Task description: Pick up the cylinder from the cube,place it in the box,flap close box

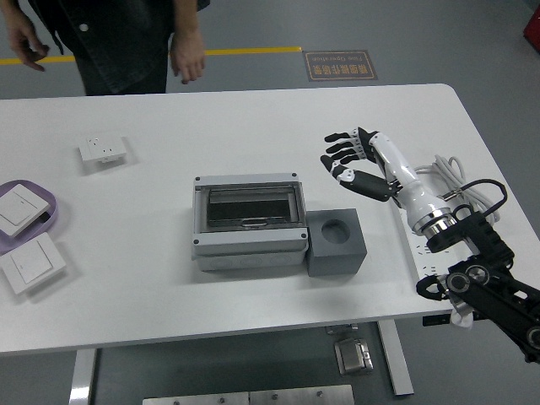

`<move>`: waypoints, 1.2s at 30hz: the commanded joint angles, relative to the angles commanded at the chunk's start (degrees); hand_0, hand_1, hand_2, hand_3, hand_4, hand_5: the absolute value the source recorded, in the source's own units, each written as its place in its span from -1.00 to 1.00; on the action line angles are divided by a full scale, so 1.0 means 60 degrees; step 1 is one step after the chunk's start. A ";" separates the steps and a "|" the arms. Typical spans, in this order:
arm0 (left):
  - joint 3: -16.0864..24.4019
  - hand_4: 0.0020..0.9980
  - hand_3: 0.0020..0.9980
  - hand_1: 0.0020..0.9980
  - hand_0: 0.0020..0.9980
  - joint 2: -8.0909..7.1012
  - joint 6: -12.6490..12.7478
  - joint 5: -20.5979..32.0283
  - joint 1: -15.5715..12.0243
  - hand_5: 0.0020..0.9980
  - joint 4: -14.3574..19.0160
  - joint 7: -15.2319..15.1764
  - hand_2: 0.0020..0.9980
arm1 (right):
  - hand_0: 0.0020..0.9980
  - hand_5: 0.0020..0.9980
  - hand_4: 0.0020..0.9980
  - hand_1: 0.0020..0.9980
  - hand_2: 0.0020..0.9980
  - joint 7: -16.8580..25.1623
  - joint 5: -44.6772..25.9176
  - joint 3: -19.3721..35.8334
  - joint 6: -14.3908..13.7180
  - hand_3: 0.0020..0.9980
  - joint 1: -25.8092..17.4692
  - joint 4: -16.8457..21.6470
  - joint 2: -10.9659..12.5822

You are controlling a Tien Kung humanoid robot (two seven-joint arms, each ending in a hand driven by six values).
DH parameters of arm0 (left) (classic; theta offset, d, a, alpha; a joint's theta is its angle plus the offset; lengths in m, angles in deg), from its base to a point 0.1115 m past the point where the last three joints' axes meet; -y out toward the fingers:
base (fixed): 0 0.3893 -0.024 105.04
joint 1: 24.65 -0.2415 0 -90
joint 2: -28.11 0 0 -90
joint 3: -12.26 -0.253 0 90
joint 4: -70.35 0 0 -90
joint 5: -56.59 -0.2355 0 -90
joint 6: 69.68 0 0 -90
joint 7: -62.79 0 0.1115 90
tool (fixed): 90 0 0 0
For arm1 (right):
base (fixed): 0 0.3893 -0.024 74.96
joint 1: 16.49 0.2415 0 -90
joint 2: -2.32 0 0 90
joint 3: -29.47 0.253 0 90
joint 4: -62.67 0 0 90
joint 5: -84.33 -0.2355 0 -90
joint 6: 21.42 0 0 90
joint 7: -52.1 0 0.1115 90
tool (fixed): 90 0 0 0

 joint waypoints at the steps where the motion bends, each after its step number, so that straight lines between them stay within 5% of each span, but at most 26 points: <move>1: 0.0015 0.43 0.35 0.25 0.22 0.0009 -0.0003 -0.0013 -0.0016 -0.46 -0.0004 0.0003 0.29 | 0.13 -0.24 0.46 0.17 0.19 0.0168 -0.0293 0.0342 0.0109 0.26 -0.0168 -0.0162 -0.0026; 13: 0.0042 0.43 0.35 0.25 0.22 0.0046 -0.0009 -0.0027 -0.0037 -0.46 -0.0006 0.0002 0.29 | 0.19 -0.30 0.48 0.20 0.20 0.0717 -0.2486 0.2925 0.0780 0.26 -0.0694 -0.1302 -0.0214; 36: 0.0113 0.43 0.35 0.25 0.21 -0.0033 -0.0026 -0.0094 -0.0006 -0.46 -0.0058 0.0020 0.29 | 0.44 -0.39 0.53 0.31 0.34 0.1465 -0.2313 0.4261 0.1001 0.29 -0.1045 -0.1494 -0.0249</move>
